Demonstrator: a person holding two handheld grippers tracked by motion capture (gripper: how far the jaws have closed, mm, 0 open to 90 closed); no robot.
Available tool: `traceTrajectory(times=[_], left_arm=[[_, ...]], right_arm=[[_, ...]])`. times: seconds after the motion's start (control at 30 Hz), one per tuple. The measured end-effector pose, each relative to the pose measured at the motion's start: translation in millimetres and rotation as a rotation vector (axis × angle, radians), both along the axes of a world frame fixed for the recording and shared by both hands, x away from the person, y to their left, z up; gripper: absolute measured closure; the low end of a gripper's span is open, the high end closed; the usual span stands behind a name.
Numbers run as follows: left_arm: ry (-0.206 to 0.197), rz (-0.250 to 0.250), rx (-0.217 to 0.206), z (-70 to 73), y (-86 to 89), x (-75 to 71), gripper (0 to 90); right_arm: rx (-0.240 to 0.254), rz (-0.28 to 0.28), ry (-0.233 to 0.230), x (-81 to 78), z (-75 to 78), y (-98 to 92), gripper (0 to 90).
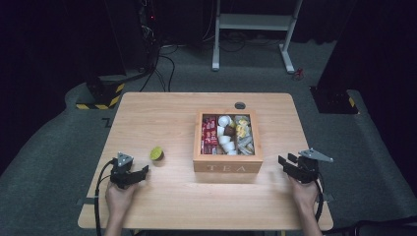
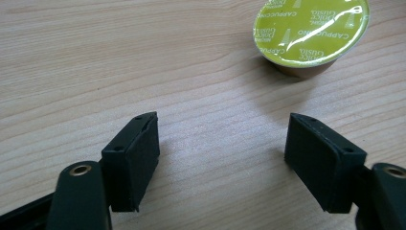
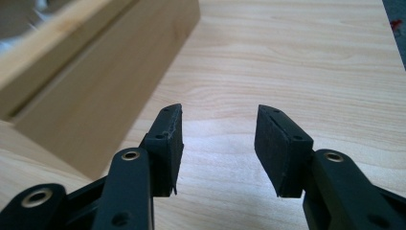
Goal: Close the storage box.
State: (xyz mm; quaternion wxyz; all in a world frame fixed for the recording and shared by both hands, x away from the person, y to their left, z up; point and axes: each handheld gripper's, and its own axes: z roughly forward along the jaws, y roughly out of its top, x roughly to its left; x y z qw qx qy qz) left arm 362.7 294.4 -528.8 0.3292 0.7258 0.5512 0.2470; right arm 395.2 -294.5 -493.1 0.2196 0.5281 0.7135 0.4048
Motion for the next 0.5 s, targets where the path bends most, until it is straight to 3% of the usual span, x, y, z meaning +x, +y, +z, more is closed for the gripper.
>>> traceTrajectory(times=[0.27,0.5], left_arm=[[0.0,0.0,0.0,0.0,0.0,0.0,28.0],[0.0,0.0,0.0,0.0,0.0,0.0,28.0]], right_arm=[[-0.07,-0.027,0.036,7.9,-12.5,5.0,52.4],[-0.142,-0.028,0.042,10.8,-17.9,12.2,51.7]])
